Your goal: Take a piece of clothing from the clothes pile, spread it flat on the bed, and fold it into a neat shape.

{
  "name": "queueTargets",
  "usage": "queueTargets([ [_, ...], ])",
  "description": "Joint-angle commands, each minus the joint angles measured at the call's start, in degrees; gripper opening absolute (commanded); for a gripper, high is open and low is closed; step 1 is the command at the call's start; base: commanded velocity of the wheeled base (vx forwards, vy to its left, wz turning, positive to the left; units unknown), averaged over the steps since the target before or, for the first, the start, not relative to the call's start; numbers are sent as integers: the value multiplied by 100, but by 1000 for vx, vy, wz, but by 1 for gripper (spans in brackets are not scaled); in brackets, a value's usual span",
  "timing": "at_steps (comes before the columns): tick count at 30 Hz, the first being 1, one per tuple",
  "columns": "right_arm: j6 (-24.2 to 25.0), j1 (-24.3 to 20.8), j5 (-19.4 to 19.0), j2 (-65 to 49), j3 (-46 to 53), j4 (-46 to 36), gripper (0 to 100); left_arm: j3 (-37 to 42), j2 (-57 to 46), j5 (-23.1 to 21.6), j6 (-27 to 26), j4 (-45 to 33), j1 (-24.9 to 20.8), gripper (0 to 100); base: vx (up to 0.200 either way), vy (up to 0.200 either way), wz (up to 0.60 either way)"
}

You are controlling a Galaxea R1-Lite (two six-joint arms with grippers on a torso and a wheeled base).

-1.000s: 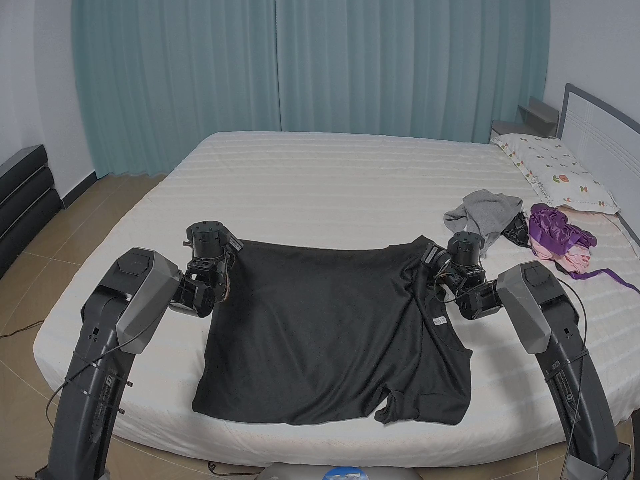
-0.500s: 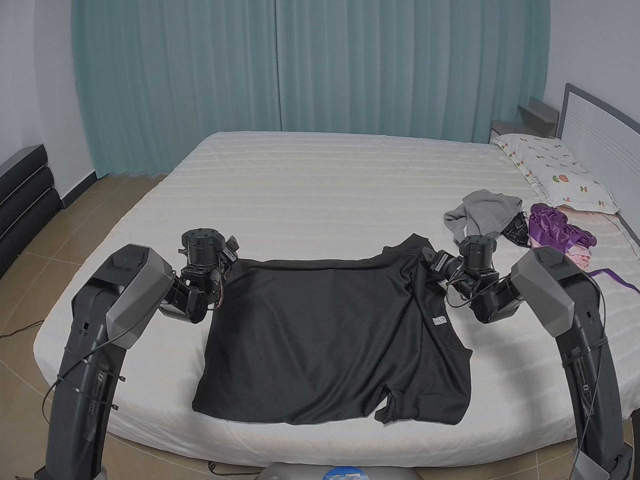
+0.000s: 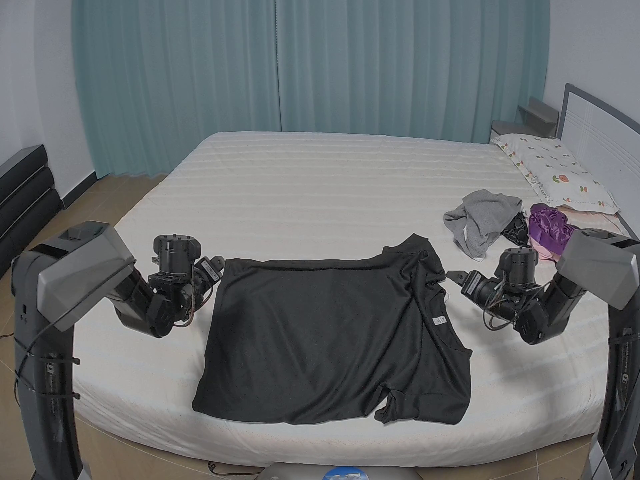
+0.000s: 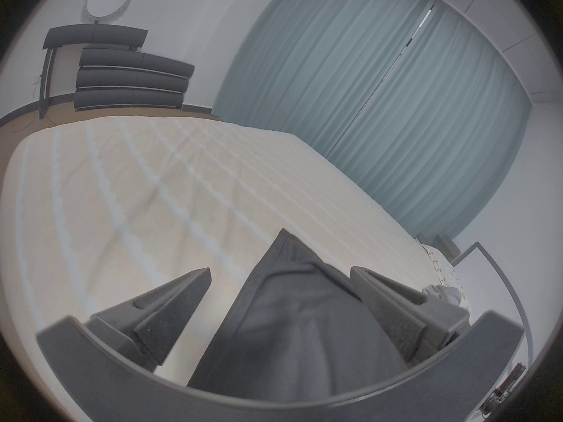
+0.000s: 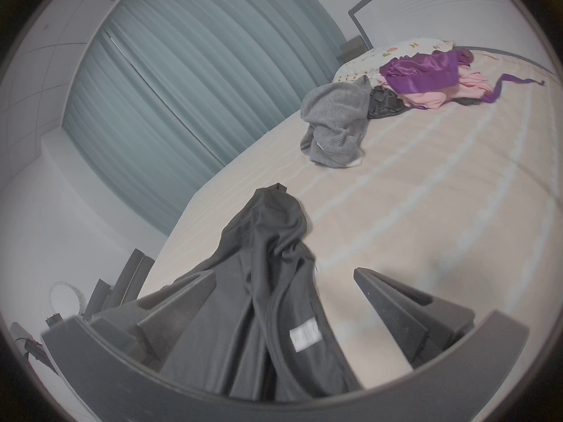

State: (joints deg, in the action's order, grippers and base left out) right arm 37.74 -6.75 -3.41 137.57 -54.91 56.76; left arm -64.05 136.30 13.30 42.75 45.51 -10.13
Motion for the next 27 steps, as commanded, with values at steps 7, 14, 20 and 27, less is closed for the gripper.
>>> queueTargets([
  [7,269,-28,-494,-1839,2880,872,100,2538,-1818,-214,708,99,-551,100,0,0,0],
  [14,576,-124,-731,-1760,3786,1619,100,3329,-2152,-337,1490,222,-965,100,0,0,0],
  [20,638,-142,-1065,-1575,4172,1812,100,3909,-2125,-750,1578,274,-1044,100,0,0,0],
  [27,638,-116,-1091,-1400,4339,2138,100,4181,-1932,-1058,1640,608,-1035,100,0,0,0],
])
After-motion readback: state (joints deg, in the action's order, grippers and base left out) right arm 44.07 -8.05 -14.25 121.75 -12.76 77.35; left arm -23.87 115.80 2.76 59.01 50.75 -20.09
